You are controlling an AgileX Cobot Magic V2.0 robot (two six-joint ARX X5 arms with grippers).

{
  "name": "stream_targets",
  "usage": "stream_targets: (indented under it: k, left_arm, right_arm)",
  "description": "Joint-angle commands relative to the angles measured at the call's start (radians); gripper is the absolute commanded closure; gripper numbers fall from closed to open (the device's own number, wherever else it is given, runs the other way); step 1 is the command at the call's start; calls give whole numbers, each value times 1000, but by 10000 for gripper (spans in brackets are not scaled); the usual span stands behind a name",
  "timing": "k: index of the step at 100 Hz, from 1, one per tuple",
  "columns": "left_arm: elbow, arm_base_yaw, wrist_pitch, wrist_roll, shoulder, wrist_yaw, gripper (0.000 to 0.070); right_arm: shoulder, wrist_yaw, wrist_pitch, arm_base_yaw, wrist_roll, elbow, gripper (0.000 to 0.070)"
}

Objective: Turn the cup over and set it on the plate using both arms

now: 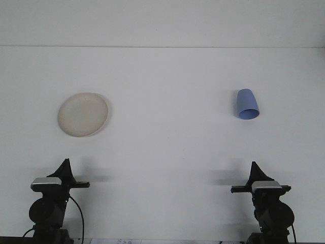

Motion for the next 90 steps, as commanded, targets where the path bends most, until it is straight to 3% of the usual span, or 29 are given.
stream_targets:
  k: [1,90]
  left_arm:
    - [-19,-1,12,6,-1,-6,684]
    - [-19,-1,11,6,-1,-6,684]
  right_arm:
    - [0,1,10,-2,-3,-2,693]
    - [0,0,37,-2,-2,-2,693]
